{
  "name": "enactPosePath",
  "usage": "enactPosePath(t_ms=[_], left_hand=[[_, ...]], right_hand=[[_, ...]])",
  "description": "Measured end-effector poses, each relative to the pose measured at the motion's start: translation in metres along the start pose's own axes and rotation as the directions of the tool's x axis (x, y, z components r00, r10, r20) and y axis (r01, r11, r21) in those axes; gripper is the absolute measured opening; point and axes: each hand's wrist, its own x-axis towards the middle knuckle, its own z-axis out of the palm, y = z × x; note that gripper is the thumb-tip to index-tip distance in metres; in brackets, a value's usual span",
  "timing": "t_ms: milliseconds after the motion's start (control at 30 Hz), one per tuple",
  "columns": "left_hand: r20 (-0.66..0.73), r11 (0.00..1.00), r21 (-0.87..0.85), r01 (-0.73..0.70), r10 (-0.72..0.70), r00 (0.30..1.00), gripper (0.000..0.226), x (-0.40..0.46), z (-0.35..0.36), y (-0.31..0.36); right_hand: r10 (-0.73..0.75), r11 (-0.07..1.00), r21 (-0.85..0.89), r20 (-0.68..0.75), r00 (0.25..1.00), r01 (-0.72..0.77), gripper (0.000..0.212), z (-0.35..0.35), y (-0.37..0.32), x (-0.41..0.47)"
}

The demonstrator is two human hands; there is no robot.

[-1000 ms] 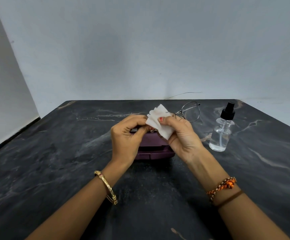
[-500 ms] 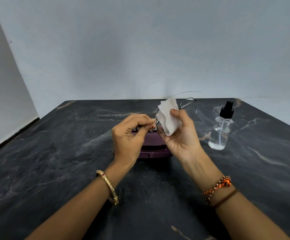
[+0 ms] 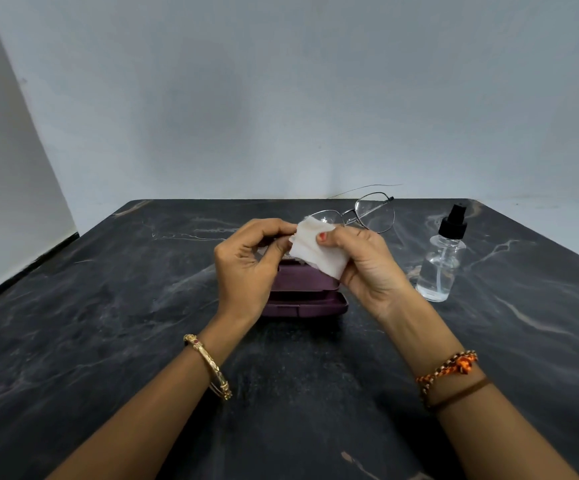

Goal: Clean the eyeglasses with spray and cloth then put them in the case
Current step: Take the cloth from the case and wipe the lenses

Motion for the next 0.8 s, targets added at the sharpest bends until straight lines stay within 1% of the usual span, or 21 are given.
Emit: enactPosePath(t_ms=[33,133,233,333,400,467,600,700,800], left_hand=[[0.005,1.000,-0.002,-0.010,0.010,1.000,0.028,0.001,-0.001,0.000],[-0.006,0.999,-0.023,-0.027,0.027,1.000,0.024,0.003,-0.002,-0.001],[-0.007,1.000,-0.016,0.000,0.000,1.000,0.026,0.003,-0.005,-0.001],[0.043,0.991,-0.074,0.108,-0.105,0.994,0.027,0.002,-0.004,-0.001],[0.088,0.968,-0.160,0.195,-0.183,0.979,0.022,0.003,-0.003,-0.001],[0.122,0.944,-0.216,0.250,-0.228,0.966,0.015,0.004,-0.002,-0.002],[0.180,0.918,-0.216,0.332,-0.297,0.938,0.012,0.009,-0.004,-0.003],[0.236,0.923,-0.197,0.331,-0.283,0.930,0.018,0.012,-0.005,-0.001],[0.234,0.934,-0.212,0.288,-0.237,0.943,0.021,0.014,-0.004,0.003]], right_hand=[[0.001,1.000,-0.011,0.000,1.000,-0.001,0.020,-0.001,0.000,0.000],[0.008,1.000,-0.011,0.007,1.000,-0.008,0.010,-0.002,0.000,0.002],[0.010,1.000,-0.013,-0.007,1.000,-0.010,0.011,-0.004,0.002,0.004],[-0.005,0.998,-0.069,-0.028,1.000,0.003,0.010,-0.008,0.002,0.005],[-0.044,0.991,-0.124,-0.036,0.998,0.040,0.017,-0.011,0.001,0.006],[-0.082,0.984,-0.164,-0.031,0.996,0.076,0.023,-0.014,0.000,0.006],[-0.116,0.977,-0.179,-0.013,0.993,0.112,0.019,-0.015,-0.002,0.006],[-0.142,0.976,-0.166,-0.011,0.990,0.138,0.016,-0.016,-0.003,0.006],[-0.173,0.978,-0.122,0.006,0.985,0.172,0.019,-0.013,-0.002,0.006]])
